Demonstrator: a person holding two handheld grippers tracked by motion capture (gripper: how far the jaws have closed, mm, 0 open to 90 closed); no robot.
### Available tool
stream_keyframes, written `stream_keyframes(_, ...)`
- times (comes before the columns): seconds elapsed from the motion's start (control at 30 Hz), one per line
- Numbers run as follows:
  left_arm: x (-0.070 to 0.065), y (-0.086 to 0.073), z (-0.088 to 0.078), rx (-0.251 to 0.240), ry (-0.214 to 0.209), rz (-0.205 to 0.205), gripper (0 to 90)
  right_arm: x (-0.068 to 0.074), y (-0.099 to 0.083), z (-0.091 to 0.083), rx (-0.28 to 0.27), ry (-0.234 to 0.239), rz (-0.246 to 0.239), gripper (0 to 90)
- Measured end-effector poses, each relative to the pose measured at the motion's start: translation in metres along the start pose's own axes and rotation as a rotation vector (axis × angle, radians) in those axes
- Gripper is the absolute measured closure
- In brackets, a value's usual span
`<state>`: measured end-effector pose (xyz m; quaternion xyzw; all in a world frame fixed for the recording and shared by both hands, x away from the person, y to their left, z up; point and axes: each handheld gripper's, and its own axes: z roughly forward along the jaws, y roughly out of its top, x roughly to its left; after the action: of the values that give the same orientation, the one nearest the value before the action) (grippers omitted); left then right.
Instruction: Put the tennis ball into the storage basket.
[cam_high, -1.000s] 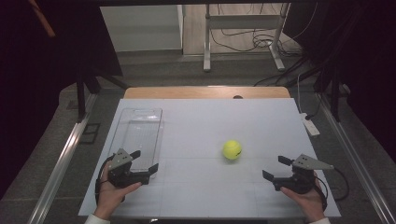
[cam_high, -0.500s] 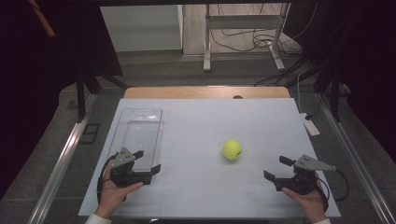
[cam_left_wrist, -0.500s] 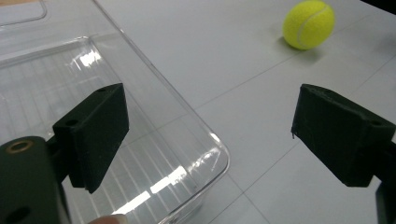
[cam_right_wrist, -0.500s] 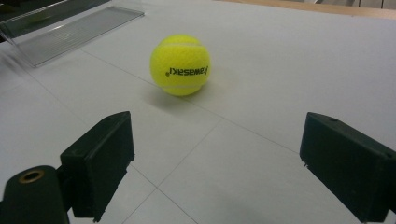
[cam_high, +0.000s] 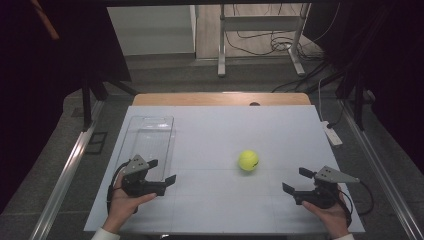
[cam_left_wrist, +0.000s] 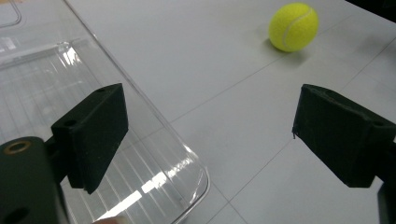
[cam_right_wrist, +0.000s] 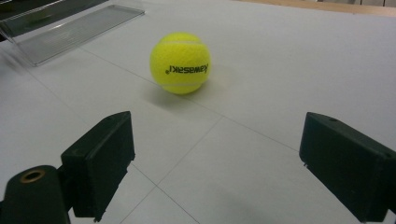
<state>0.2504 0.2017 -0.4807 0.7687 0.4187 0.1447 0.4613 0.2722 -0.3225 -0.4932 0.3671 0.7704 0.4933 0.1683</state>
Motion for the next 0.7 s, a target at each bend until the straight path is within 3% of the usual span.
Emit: stream_keyframes(0.7, -0.008, 0.021, 0.011, 0.015, -0.029, 0.030, 11.0, 0.000, -0.001, -0.001, 0.002, -0.005, 0.001, 10.7)
